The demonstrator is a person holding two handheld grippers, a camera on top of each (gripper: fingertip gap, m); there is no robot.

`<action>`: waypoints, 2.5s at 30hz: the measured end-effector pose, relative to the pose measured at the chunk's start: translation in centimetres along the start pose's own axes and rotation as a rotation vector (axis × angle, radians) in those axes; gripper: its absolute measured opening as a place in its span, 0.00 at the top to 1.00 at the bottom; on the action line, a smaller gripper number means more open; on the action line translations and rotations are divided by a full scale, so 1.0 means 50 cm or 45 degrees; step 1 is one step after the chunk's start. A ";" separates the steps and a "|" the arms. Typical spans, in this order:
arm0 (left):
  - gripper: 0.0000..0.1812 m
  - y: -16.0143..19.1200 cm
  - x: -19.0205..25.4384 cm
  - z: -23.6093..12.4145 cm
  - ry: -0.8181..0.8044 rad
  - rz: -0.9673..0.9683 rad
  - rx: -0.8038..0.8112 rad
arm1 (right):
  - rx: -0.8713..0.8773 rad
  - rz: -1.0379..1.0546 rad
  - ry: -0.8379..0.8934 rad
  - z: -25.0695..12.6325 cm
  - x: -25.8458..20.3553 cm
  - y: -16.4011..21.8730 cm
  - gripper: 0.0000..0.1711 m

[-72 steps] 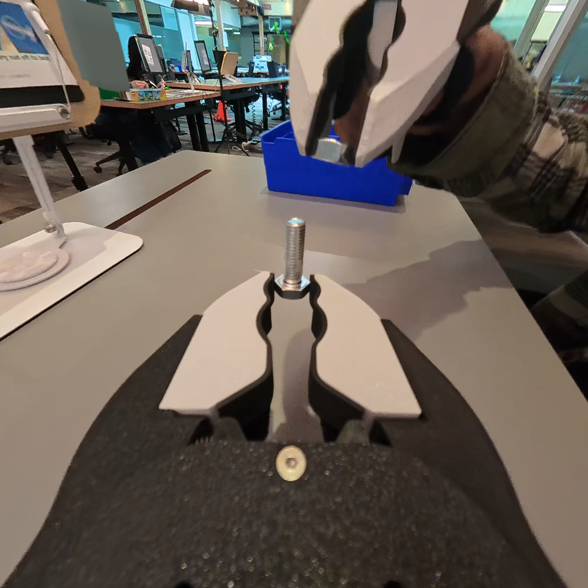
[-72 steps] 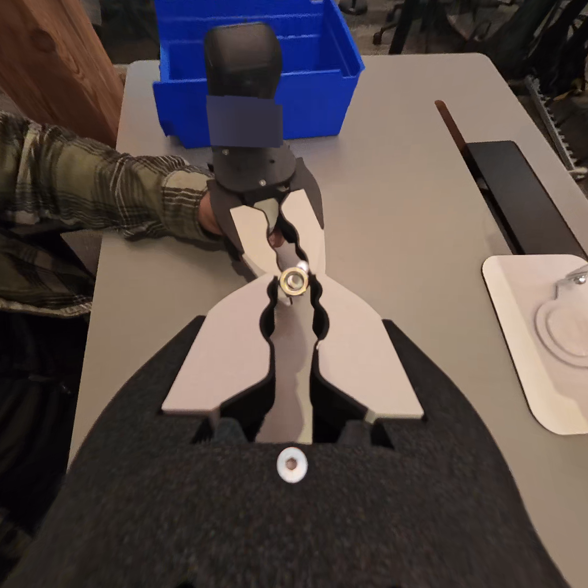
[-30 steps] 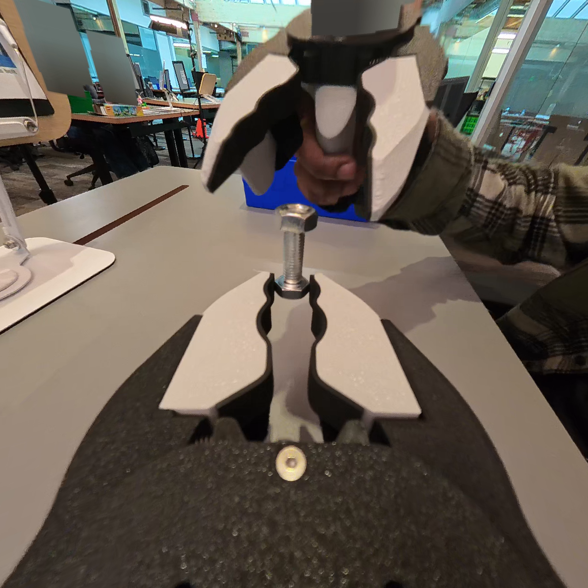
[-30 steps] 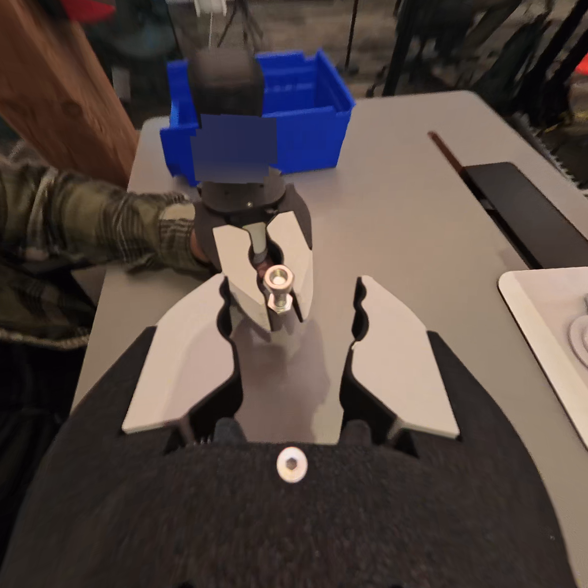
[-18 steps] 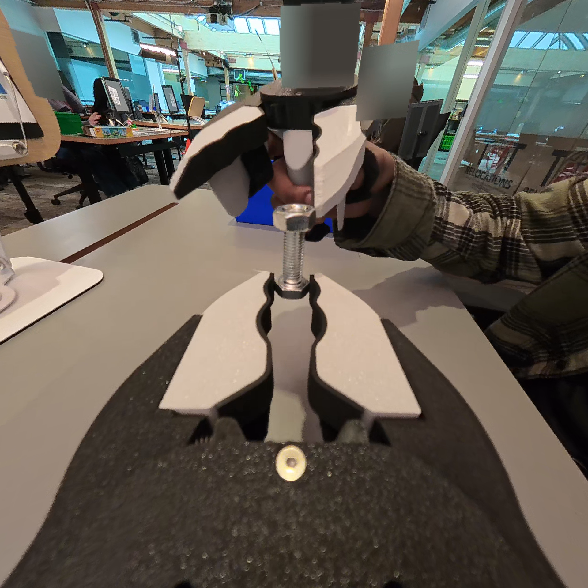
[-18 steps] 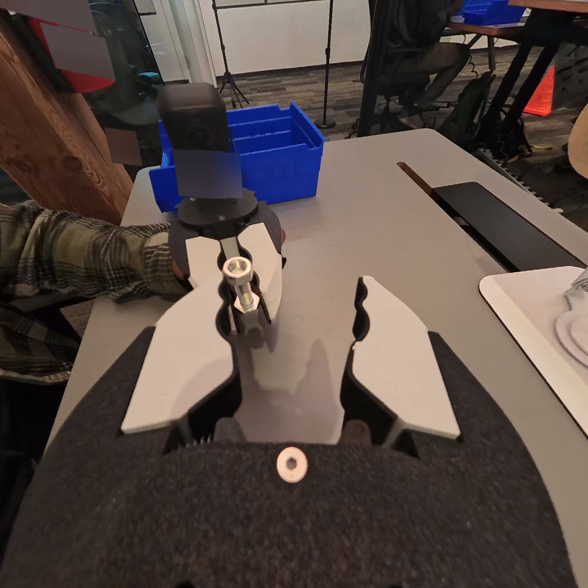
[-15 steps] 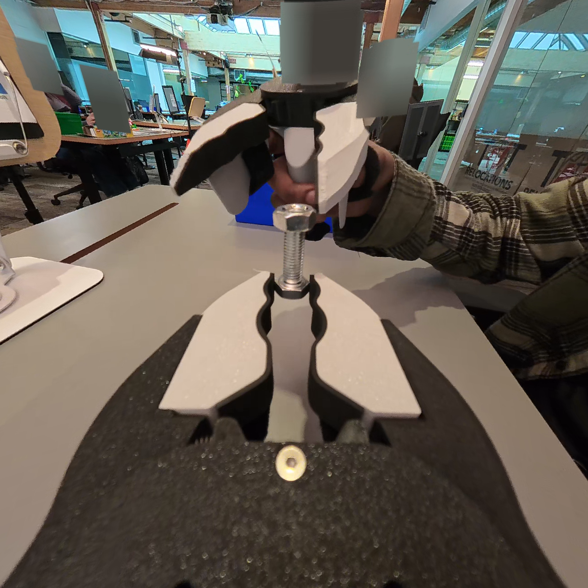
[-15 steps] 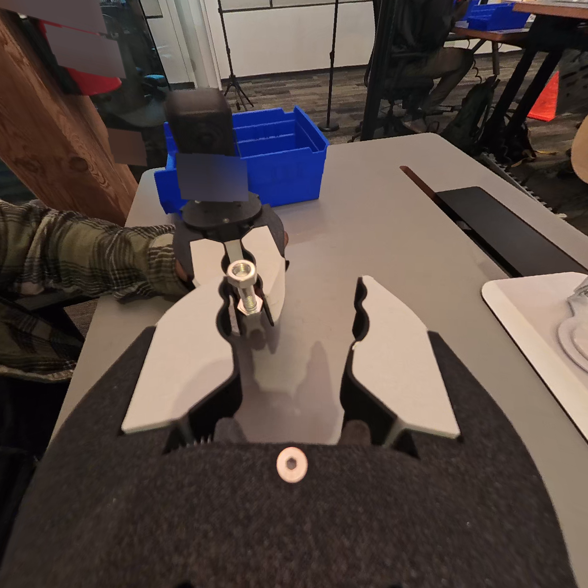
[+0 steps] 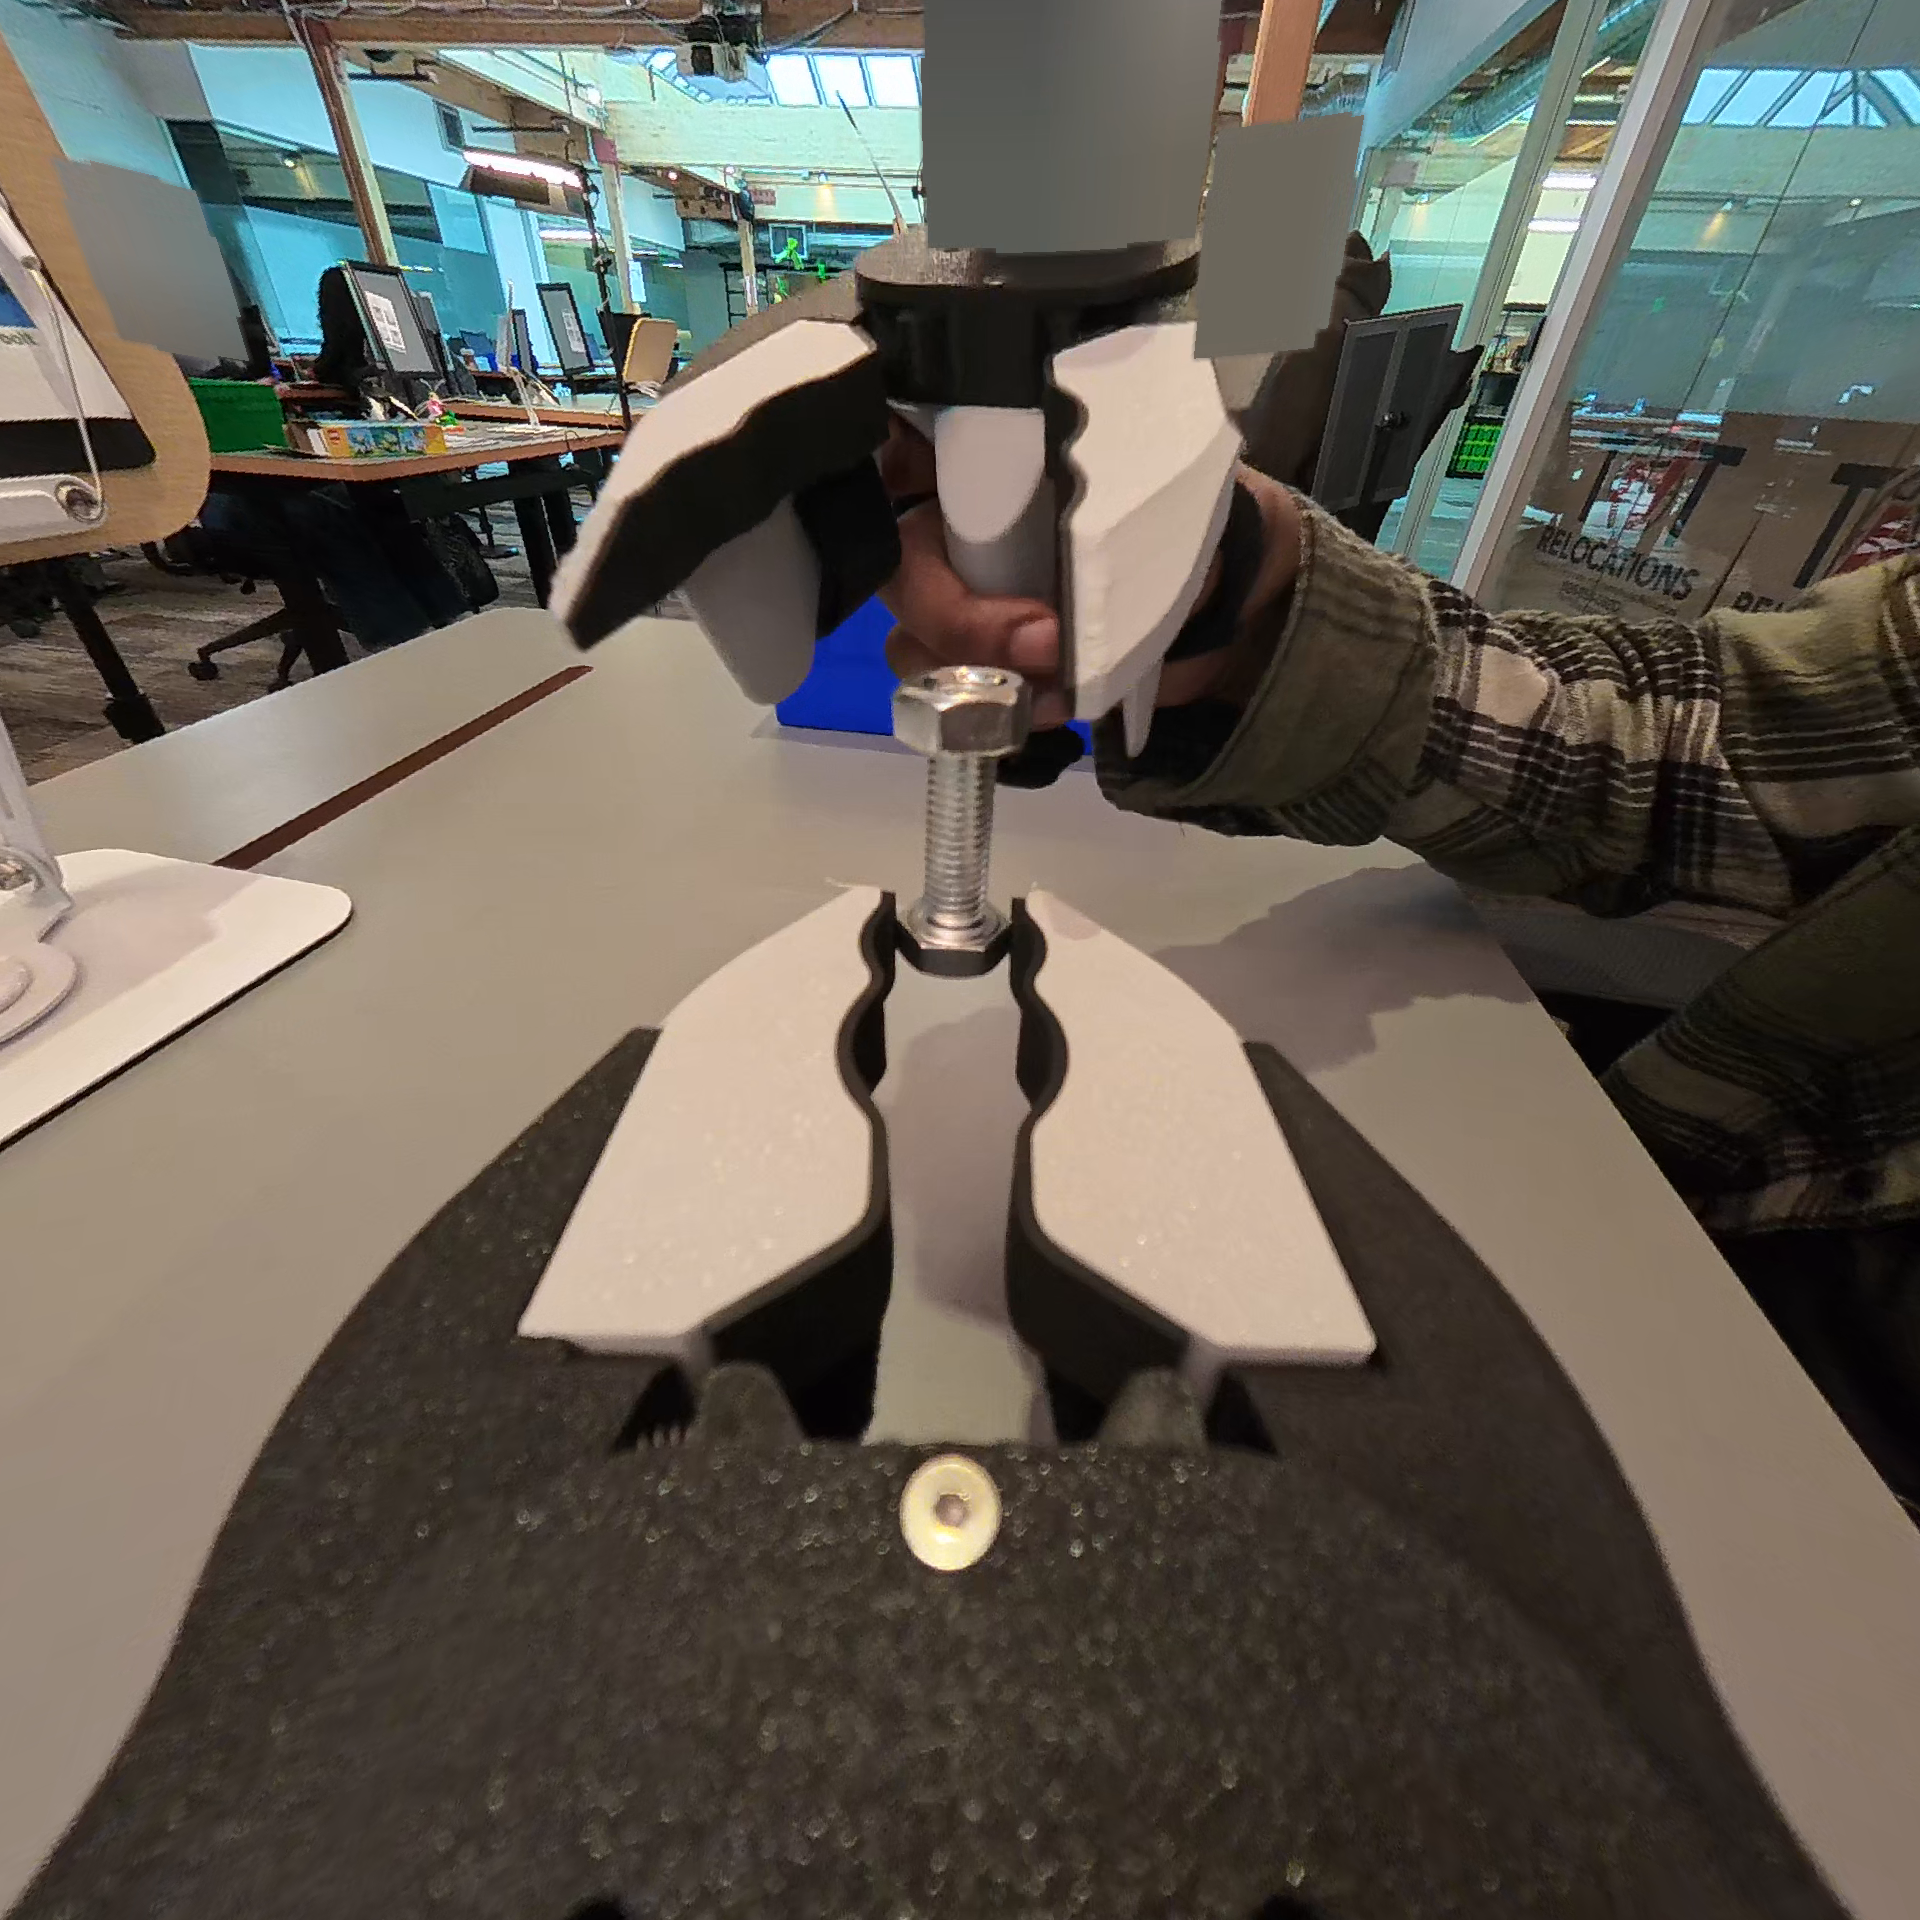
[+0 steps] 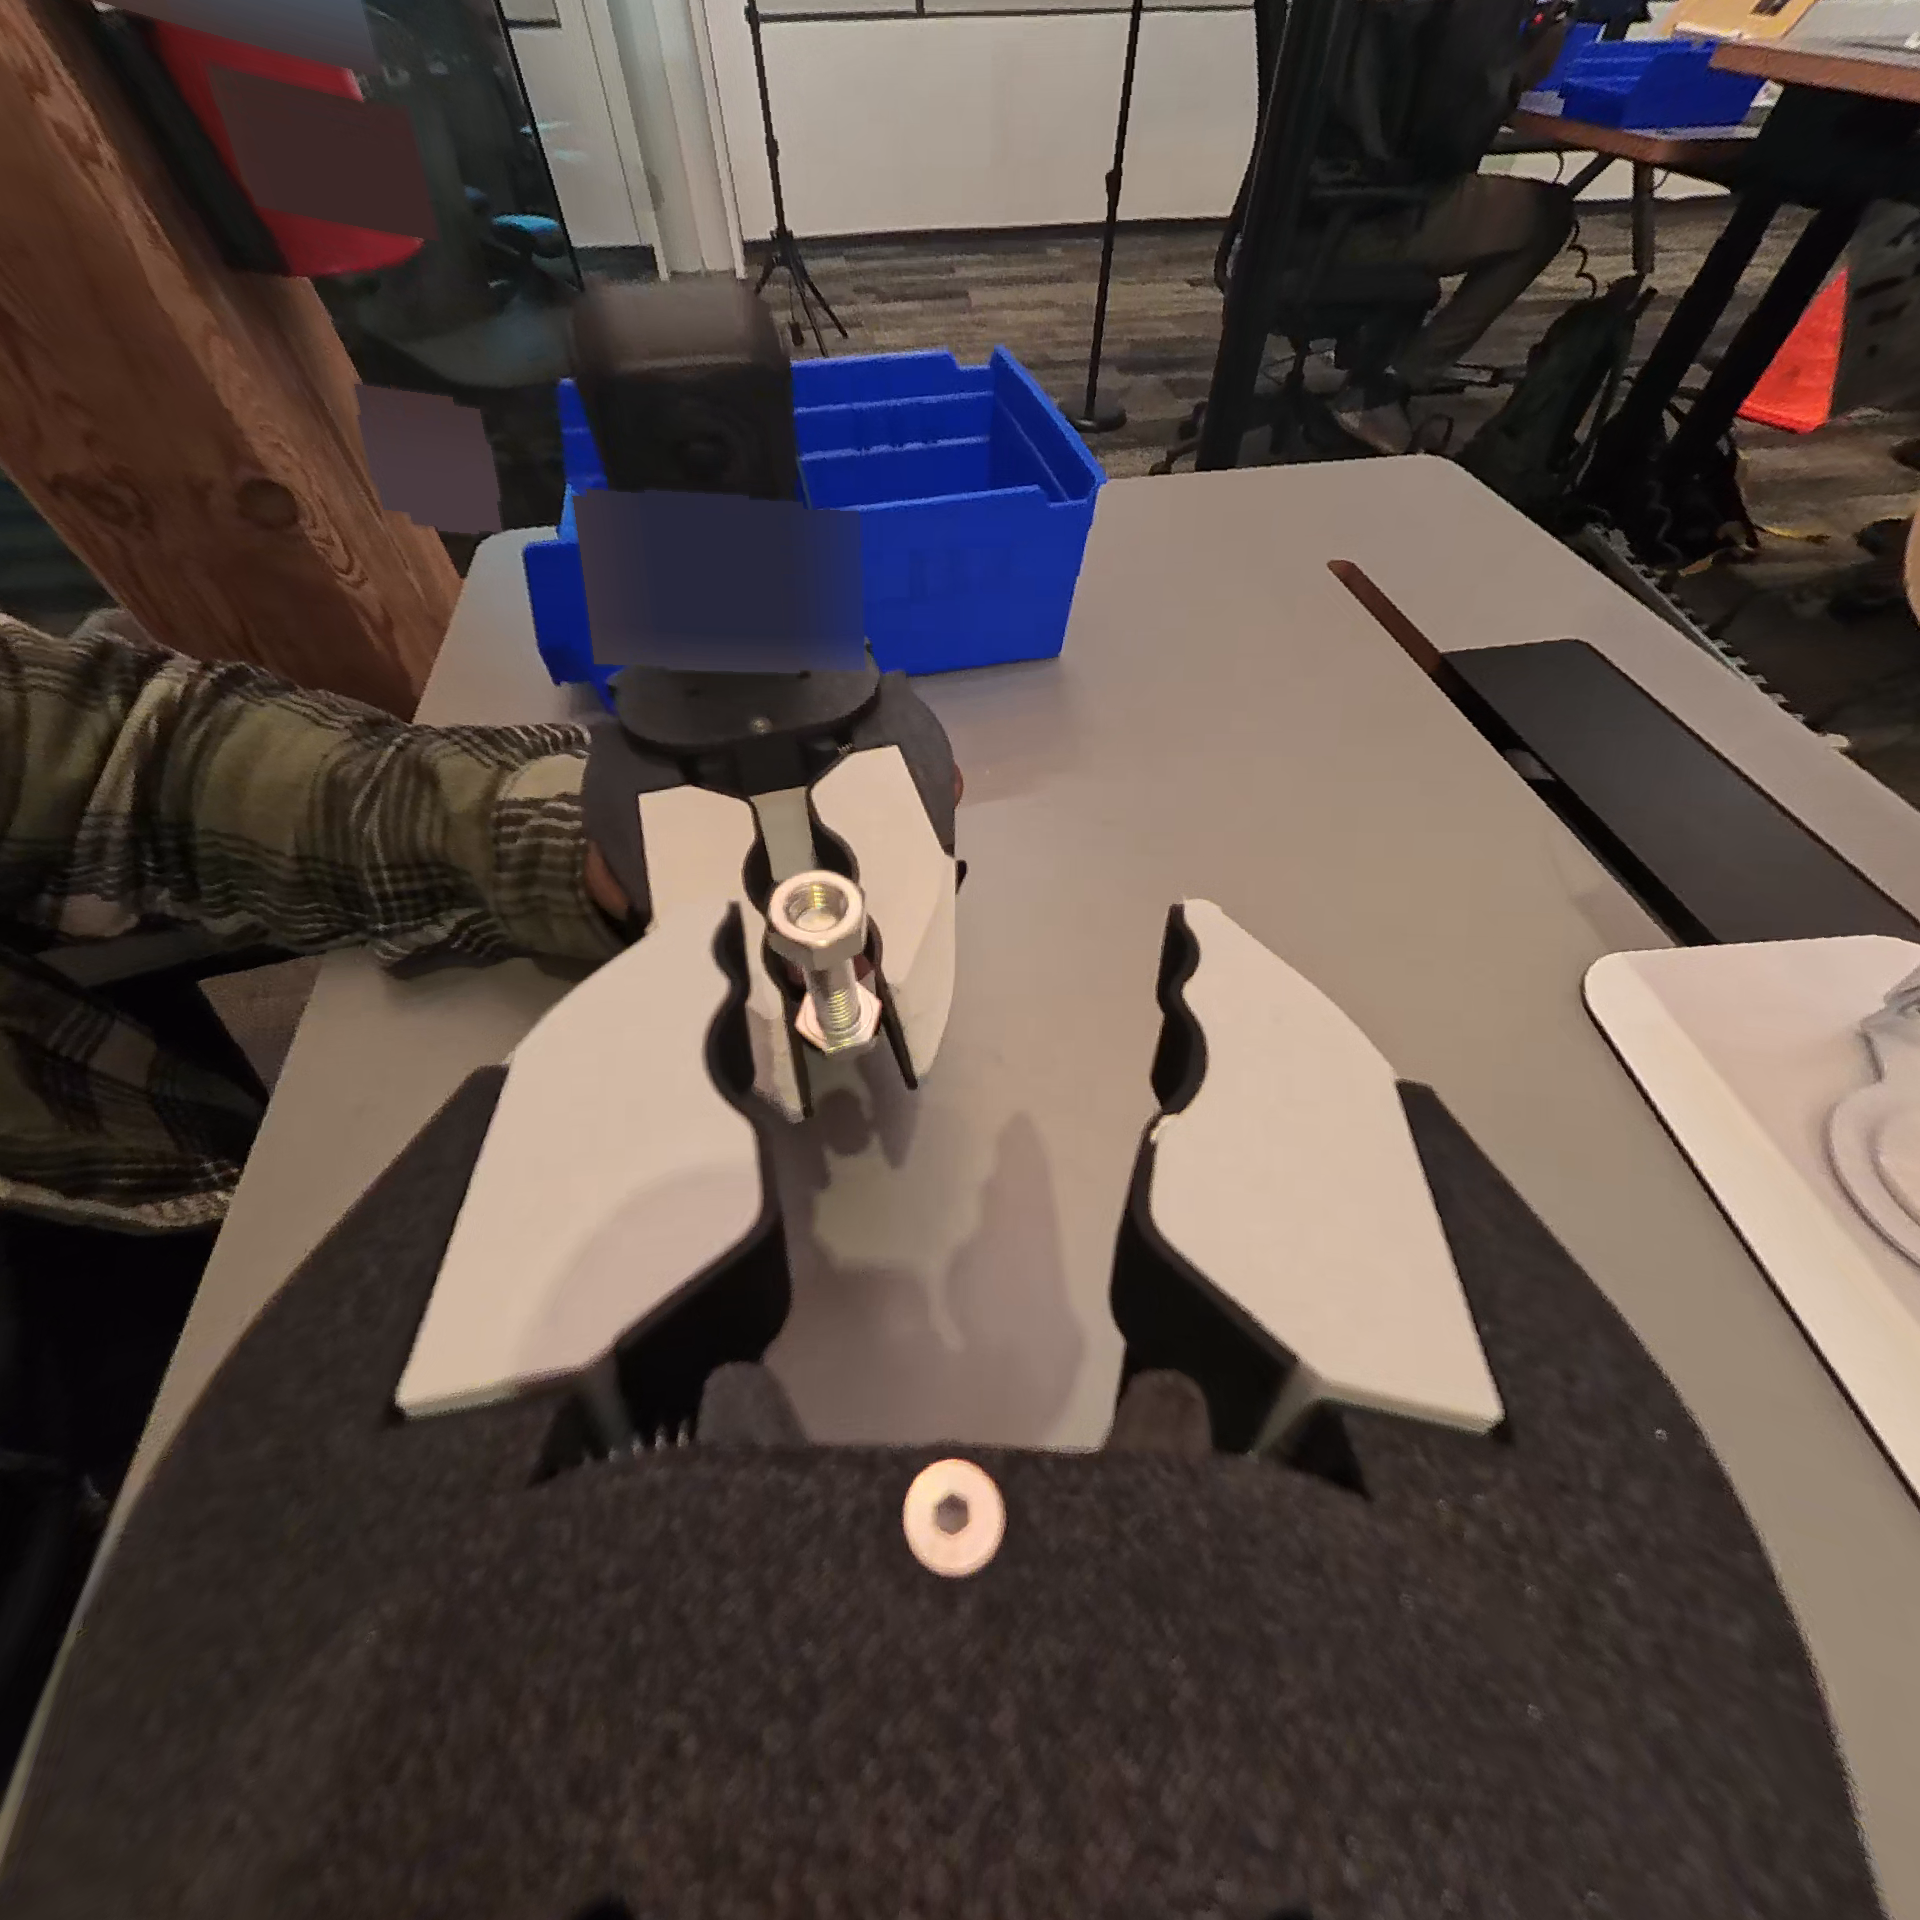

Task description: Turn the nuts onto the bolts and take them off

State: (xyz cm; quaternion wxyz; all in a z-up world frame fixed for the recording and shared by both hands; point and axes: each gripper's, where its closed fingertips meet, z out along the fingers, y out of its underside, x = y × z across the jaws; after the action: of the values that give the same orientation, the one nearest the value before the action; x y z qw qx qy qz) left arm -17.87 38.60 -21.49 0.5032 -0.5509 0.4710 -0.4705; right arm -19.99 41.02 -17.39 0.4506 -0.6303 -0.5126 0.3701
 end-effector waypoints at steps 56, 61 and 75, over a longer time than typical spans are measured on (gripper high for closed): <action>0.89 -0.026 -0.099 -0.088 -0.244 -0.049 0.100 | -0.627 -0.029 -0.285 0.122 0.017 0.290 0.81; 0.89 -0.033 -0.104 -0.098 -0.262 -0.048 0.120 | -0.621 -0.041 -0.244 0.142 0.032 0.285 0.81; 0.89 -0.030 -0.103 -0.095 -0.249 -0.054 0.109 | -0.714 -0.117 -0.230 0.119 0.035 0.313 0.89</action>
State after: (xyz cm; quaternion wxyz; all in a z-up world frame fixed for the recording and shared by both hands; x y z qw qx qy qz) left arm -23.11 43.24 -20.00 0.5597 -0.5820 0.3876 -0.4448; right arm -20.28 42.80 -34.12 0.2275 -0.6708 -0.6608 0.2480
